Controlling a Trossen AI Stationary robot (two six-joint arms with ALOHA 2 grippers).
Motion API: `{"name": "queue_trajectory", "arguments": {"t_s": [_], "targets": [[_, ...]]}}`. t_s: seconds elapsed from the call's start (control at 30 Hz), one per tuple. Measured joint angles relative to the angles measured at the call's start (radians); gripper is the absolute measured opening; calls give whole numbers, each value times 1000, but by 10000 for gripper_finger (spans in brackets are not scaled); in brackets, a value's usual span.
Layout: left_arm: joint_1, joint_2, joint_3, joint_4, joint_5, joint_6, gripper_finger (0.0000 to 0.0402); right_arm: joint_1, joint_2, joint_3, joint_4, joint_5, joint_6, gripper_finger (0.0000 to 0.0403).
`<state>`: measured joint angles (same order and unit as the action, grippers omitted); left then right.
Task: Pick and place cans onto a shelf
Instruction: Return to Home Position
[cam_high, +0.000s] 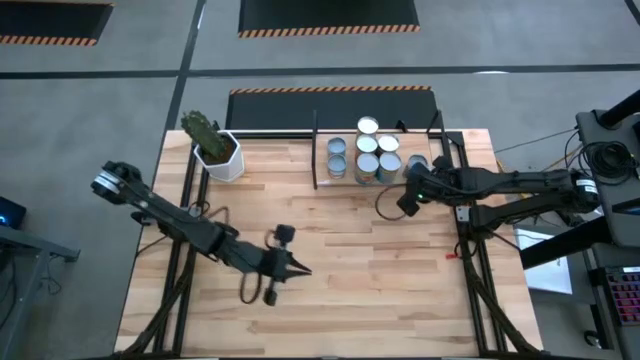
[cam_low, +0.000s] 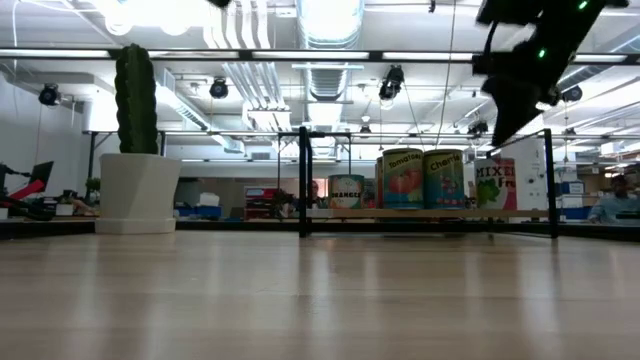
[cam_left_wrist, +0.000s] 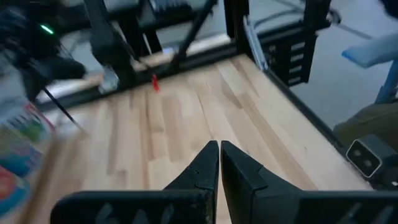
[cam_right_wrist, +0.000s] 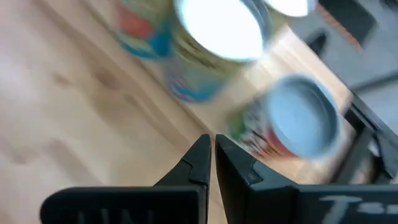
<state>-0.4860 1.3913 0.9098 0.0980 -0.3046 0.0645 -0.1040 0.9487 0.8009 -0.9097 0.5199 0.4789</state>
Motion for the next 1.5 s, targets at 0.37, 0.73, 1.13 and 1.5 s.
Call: {"name": "queue_trajectory", "arguments": {"t_s": [0.37,0.73,1.13,1.5], "targets": [[-1,-344,-314,198,-1,50,0,324,-177,-56,337,30,-214,12],[31,-628,-598,390,-3,51,0,464,-323,-245,736,-28,-526,12],[146,-833,-672,325,-1,47,0,464,-528,-390,841,-107,-615,12],[148,-957,-671,174,0,58,0,464,-664,-451,841,-109,-654,12]]}}
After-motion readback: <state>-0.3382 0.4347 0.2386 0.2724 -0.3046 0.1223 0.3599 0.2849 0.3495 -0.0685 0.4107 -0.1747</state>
